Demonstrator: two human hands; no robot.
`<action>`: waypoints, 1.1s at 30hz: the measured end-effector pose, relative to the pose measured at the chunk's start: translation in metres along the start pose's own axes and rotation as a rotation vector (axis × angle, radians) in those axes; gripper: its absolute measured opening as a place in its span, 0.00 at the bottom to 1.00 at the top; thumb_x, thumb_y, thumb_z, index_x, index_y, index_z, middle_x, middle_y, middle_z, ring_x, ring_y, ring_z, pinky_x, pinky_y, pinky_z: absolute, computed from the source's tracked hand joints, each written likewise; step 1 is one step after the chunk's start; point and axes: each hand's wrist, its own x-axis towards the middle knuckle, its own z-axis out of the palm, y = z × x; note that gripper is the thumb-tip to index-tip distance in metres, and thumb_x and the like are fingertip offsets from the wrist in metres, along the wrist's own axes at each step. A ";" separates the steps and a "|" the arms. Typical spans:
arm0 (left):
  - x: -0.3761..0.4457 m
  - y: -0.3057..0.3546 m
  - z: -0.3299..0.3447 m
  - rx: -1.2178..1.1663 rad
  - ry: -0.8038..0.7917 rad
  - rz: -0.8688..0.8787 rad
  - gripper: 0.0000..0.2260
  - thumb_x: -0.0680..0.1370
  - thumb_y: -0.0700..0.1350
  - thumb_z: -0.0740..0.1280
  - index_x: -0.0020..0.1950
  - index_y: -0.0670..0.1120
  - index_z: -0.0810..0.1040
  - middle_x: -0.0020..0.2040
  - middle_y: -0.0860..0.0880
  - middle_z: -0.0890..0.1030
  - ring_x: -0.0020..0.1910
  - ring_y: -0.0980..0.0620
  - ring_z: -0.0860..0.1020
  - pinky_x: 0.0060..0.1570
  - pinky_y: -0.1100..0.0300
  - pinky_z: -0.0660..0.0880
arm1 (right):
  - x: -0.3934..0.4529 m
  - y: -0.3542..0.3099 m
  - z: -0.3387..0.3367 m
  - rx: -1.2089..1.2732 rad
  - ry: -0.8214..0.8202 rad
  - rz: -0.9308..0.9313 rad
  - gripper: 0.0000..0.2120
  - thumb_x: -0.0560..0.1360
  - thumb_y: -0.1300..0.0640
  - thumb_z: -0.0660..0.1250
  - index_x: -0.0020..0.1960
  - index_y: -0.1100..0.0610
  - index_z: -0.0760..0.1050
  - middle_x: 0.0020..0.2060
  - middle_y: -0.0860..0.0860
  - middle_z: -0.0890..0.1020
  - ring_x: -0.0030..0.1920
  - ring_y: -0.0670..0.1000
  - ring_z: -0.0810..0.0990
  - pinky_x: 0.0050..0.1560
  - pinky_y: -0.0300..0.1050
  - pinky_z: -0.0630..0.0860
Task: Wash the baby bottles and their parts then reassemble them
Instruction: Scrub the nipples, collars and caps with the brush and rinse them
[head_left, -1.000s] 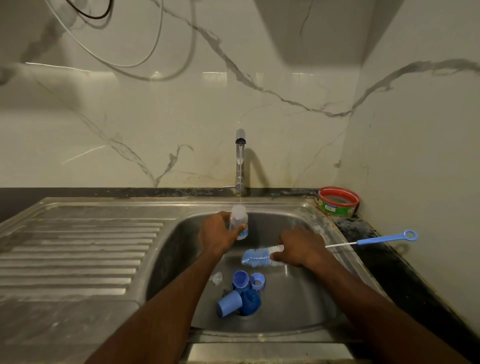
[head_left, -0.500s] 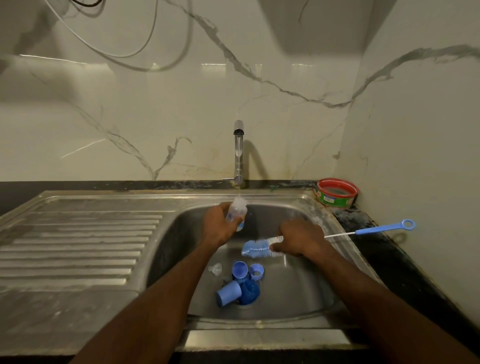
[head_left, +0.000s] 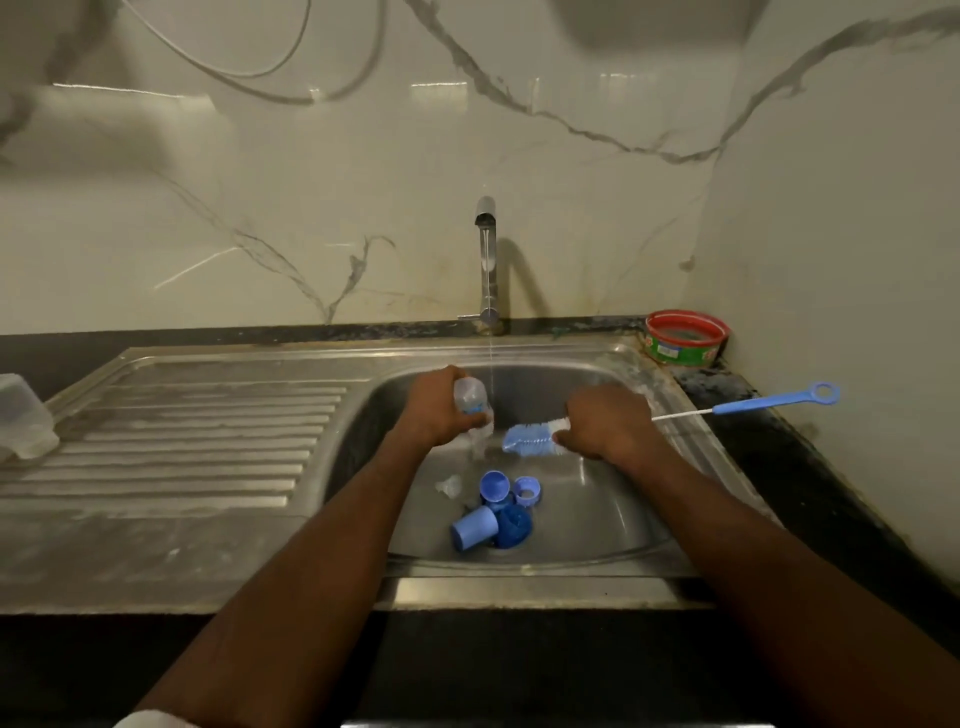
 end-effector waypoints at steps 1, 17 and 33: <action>-0.001 0.000 0.000 0.002 -0.005 -0.003 0.32 0.71 0.50 0.79 0.71 0.46 0.71 0.68 0.43 0.75 0.67 0.45 0.72 0.64 0.56 0.66 | -0.001 -0.002 0.000 -0.013 0.002 -0.001 0.16 0.78 0.45 0.67 0.62 0.51 0.78 0.58 0.51 0.81 0.57 0.53 0.80 0.47 0.46 0.71; -0.008 -0.011 -0.022 -0.026 0.308 0.083 0.27 0.68 0.51 0.82 0.62 0.45 0.78 0.57 0.45 0.82 0.56 0.48 0.80 0.51 0.63 0.71 | -0.011 -0.025 -0.014 -0.034 0.213 0.056 0.12 0.79 0.50 0.67 0.60 0.51 0.78 0.55 0.52 0.83 0.54 0.54 0.82 0.48 0.47 0.75; -0.019 -0.020 -0.016 0.015 0.046 -0.134 0.29 0.67 0.47 0.82 0.64 0.46 0.74 0.62 0.45 0.79 0.60 0.46 0.78 0.57 0.54 0.75 | -0.014 -0.034 -0.004 -0.045 0.050 0.024 0.12 0.80 0.50 0.65 0.62 0.51 0.77 0.59 0.51 0.82 0.58 0.54 0.81 0.51 0.47 0.75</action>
